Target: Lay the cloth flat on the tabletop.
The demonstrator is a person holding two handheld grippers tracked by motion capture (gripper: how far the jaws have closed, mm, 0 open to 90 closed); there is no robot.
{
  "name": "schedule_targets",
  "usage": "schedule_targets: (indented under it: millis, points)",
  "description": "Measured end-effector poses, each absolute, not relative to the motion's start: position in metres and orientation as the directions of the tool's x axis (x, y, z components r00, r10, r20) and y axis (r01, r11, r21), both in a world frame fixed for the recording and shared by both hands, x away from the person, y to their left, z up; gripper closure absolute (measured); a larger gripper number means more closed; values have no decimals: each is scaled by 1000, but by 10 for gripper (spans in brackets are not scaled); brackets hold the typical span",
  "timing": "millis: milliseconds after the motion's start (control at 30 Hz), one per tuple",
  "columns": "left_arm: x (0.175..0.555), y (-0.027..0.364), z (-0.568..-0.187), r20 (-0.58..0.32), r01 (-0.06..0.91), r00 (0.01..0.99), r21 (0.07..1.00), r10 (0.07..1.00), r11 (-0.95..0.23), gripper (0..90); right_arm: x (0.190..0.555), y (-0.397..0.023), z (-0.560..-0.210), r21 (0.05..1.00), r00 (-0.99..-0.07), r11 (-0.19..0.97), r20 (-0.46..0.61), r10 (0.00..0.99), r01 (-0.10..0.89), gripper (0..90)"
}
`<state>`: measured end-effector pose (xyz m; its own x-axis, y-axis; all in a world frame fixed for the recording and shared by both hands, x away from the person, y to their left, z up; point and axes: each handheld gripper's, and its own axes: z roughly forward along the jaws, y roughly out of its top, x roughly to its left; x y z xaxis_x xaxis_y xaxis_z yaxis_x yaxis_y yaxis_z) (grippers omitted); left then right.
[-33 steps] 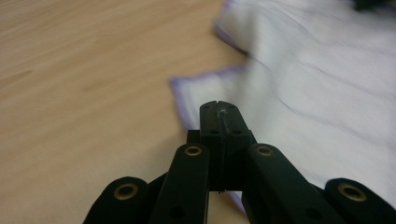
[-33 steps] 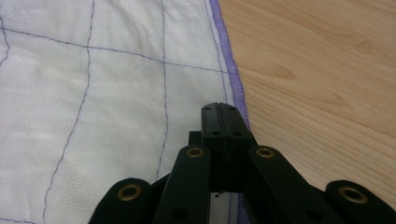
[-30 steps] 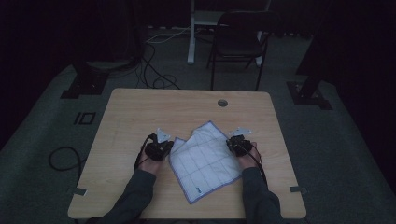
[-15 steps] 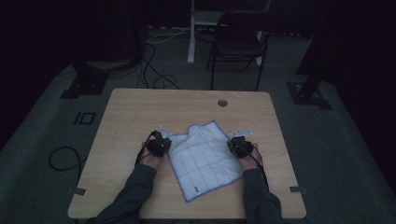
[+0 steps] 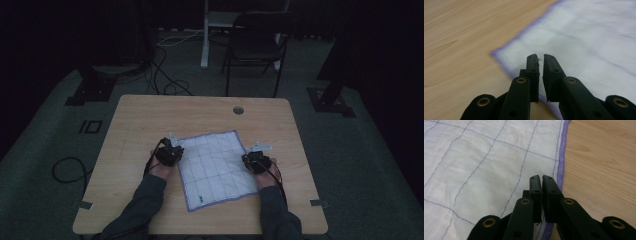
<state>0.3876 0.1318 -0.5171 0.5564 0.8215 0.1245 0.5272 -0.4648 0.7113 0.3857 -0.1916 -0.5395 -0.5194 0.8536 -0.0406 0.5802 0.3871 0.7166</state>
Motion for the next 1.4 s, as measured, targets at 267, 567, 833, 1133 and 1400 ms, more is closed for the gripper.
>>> schedule_targets:
  millis: [267, 567, 833, 1133, 1400]
  points:
    - [334, 120, -533, 118, 506, 657, 663, 745, -552, 860, 381, -193, -540, 720, -521, 391, -47, 852, 574, 829]
    - [338, 136, -534, 140, 513, 625, 667, 768, -540, 873, 369, -187, -539, 713, -552, 428, -69, 831, 556, 815]
    - [346, 150, -536, 125, 529, 585, 690, 802, -494, 849, 358, -185, -540, 727, -590, 440, -59, 805, 527, 770]
    - [346, 153, -538, 126, 528, 561, 706, 818, -471, 828, 361, -183, -543, 741, -578, 416, -46, 815, 527, 767]
    - [347, 157, -537, 119, 549, 523, 710, 844, -441, 711, 361, -182, -543, 739, -580, 420, -50, 813, 526, 757]
